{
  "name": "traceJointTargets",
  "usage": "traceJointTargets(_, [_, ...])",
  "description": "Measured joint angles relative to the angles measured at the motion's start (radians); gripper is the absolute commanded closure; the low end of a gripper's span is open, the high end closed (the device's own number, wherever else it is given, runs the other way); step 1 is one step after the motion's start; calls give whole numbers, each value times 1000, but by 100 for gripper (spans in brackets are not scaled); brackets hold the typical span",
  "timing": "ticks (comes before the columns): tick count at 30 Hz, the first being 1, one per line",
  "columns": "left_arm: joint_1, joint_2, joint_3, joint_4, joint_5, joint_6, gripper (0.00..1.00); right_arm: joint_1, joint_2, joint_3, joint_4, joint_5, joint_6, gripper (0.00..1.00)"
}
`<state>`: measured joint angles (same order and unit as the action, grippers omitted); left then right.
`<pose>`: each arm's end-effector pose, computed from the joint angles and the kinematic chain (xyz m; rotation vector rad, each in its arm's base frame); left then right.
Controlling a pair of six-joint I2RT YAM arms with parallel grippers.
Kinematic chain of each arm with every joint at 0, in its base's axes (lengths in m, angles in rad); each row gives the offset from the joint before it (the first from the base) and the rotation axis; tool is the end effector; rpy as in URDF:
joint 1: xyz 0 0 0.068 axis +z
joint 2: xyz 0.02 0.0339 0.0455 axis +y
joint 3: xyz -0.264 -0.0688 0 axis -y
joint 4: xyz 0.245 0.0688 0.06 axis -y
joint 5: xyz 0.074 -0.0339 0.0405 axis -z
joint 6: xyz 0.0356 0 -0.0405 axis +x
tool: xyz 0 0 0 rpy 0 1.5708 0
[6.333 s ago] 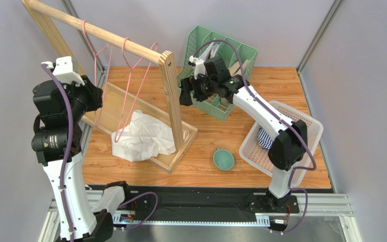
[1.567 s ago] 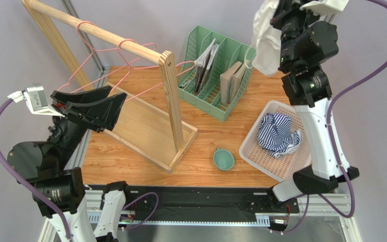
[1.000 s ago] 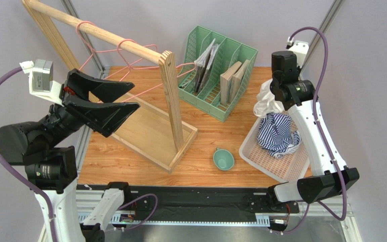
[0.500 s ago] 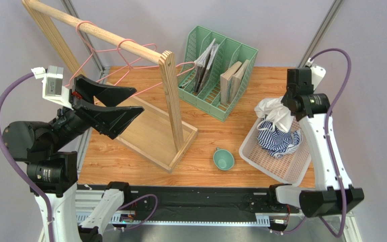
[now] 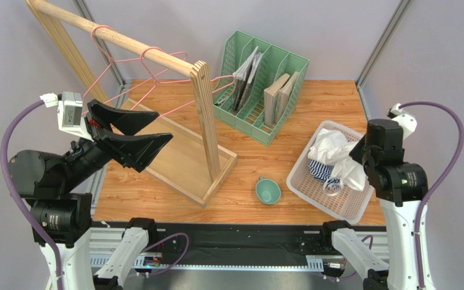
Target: Remove the tank top from the hanger
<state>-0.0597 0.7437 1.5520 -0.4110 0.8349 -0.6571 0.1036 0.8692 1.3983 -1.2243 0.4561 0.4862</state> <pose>0.0402 -0.0288 0.5487 0.3972 1.3330 -1.0911 0.1132 -0.0040 0.4227 0.6461 2.0922 -0.1872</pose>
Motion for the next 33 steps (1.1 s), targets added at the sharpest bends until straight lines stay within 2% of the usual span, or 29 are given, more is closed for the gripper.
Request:
traceJointTargets(3, [0, -14, -7, -17, -3, 21, 13, 0, 10, -82, -3, -18, 40, 100])
traceJointTargets(7, [0, -15, -17, -44, -10, 54, 13, 0, 94, -181, 76, 4, 116, 100])
traceJointTargets(12, [0, -45, -59, -116, -63, 99, 13, -14, 334, -290, 262, 33, 233, 100])
traceJointTargets(16, [0, -165, -151, -203, -143, 138, 13, -45, 533, -351, 377, 26, 283, 100])
traceJointTargets(19, [0, -254, -185, -271, -205, 176, 13, -64, 628, -365, 435, 17, 302, 96])
traceJointTargets(20, [0, -285, -199, -290, -230, 191, 13, -69, 644, -372, 452, 10, 304, 90])
traceJointTargets(24, [0, -368, -265, -359, -314, 235, 13, -79, 666, -394, 489, -9, 303, 81])
traceJointTargets(27, [0, -368, -309, -394, -348, 248, 13, -81, 657, -394, 487, -8, 290, 54])
traceJointTargets(28, [0, -360, -322, -404, -354, 249, 13, -81, 644, -394, 478, -3, 274, 39])
traceJointTargets(29, [0, -354, -328, -409, -357, 249, 13, -81, 627, -394, 468, 0, 272, 30])
traceJointTargets(30, [0, -348, -332, -409, -358, 248, 13, -81, 607, -394, 457, 4, 269, 8])
traceJointTargets(31, [0, -340, -338, -408, -357, 248, 13, -82, 574, -394, 436, 10, 254, 3])
traceJointTargets(33, [0, -333, -348, -403, -354, 244, 13, -83, 510, -388, 399, 19, 242, 1])
